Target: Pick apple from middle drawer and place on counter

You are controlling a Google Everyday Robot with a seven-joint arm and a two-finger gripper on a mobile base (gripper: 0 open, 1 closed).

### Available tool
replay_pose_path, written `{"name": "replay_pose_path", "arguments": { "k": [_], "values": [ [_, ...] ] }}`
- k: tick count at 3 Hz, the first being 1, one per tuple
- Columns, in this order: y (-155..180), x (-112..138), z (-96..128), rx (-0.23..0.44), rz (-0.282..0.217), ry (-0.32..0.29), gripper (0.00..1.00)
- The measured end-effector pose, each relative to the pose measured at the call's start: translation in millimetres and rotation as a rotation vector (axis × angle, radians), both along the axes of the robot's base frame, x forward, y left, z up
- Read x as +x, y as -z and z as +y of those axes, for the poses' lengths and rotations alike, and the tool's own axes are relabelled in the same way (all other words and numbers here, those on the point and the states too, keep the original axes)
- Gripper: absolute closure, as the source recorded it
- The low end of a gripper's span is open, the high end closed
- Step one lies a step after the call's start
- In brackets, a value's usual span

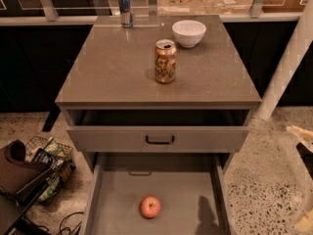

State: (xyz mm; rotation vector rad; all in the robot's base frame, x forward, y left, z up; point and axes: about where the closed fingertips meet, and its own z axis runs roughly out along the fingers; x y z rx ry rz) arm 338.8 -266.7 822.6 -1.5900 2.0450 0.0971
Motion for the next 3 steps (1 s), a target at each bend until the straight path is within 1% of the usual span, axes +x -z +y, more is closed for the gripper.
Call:
{"name": "replay_pose_path", "arguments": {
  "k": [1,2,3],
  "values": [
    [53,11,-6,0.053,0.015,0.040,0.00],
    [129,26,0,0.130,0.003,0.043,0.00],
    [173,35,13,0.197,-0.015,0.016,0.00]
  ]
}}
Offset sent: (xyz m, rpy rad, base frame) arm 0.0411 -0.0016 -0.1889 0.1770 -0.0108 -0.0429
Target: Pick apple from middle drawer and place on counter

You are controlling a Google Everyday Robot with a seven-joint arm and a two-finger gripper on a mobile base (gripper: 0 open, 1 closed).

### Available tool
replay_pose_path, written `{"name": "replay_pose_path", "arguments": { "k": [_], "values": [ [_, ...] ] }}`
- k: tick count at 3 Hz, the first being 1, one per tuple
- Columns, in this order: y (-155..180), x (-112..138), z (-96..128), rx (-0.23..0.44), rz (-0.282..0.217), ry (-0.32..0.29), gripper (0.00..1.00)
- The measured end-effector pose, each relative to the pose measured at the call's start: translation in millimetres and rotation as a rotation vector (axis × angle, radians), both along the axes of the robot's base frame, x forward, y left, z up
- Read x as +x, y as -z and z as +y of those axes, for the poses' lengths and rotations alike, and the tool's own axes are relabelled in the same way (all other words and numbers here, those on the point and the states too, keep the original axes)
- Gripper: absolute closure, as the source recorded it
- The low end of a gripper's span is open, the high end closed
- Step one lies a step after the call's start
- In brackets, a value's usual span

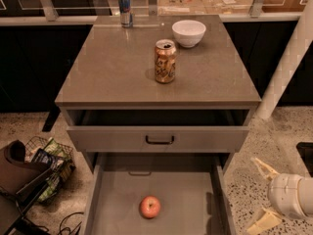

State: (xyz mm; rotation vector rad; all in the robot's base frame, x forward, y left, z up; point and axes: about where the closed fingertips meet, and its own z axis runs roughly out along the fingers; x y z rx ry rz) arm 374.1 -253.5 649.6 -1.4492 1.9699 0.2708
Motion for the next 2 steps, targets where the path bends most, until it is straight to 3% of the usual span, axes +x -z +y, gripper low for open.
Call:
{"name": "replay_pose_path", "arguments": {
  "k": [2],
  "values": [
    [76,-3,52,0.133,-0.044,-0.086,0.00]
  ]
}}
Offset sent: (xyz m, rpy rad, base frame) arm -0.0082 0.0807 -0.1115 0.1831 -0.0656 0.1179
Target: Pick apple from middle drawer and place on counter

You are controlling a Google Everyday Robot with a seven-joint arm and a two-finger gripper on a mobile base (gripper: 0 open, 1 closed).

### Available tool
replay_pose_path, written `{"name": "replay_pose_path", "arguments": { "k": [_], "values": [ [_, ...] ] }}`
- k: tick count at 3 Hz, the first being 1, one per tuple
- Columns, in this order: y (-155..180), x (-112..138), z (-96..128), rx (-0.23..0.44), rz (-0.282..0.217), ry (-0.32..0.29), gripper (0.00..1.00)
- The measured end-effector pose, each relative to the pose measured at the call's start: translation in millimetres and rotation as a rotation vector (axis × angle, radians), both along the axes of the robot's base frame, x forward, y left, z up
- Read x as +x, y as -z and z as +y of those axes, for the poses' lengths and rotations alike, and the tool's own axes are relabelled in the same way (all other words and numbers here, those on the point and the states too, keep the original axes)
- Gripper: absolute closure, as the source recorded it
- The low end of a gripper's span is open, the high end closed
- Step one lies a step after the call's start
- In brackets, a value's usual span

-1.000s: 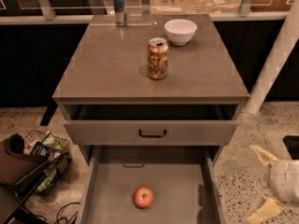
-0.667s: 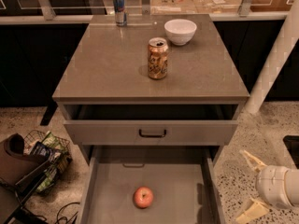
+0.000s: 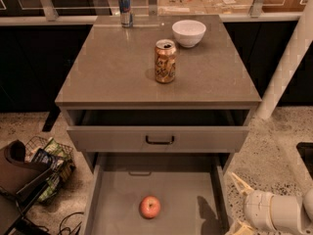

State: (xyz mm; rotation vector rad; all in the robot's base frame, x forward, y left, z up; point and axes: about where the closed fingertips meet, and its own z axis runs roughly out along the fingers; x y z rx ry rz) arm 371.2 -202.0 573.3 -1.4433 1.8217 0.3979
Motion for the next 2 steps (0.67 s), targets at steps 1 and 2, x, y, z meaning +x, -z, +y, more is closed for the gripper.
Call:
{"name": "replay_pose_path", "arguments": {
  "k": [1,2],
  "values": [
    [0,0,0,0.000,0.000,0.000,0.00],
    [10,9,13,0.028,-0.005,0.010,0.00]
  ]
}}
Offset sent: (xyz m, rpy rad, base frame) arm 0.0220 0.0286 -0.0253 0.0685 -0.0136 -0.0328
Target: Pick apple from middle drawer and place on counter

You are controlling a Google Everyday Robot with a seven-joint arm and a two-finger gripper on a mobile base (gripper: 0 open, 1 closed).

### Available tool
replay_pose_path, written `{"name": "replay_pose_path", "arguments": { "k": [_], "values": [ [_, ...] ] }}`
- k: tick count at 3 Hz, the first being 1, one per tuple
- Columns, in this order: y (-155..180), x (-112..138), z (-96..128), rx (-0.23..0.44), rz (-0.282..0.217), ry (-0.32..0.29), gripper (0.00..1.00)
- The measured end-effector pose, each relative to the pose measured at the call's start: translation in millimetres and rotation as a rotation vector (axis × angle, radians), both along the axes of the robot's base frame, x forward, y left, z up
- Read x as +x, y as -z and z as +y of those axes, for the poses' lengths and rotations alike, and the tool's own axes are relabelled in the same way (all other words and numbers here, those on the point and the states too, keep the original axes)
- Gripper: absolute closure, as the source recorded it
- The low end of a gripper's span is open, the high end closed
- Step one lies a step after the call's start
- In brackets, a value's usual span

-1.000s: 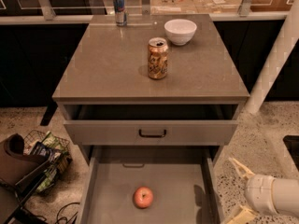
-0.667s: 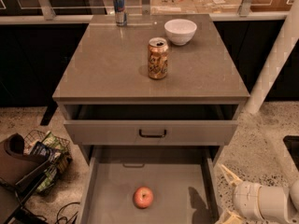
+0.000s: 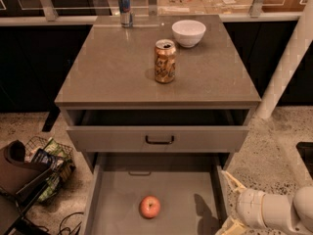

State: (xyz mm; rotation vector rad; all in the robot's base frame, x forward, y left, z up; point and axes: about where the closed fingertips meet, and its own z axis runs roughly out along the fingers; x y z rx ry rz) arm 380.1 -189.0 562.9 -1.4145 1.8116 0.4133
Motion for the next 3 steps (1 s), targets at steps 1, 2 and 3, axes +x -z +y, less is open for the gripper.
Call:
{"name": "replay_pose_path", "arguments": {
  "k": [1,2,3],
  "values": [
    [25,15,32,0.052,0.003,-0.028,0.00],
    [57,23,73,0.111,0.019,-0.086,0.00],
    [90,27,106,0.177,0.035,-0.123,0.00]
  ]
}}
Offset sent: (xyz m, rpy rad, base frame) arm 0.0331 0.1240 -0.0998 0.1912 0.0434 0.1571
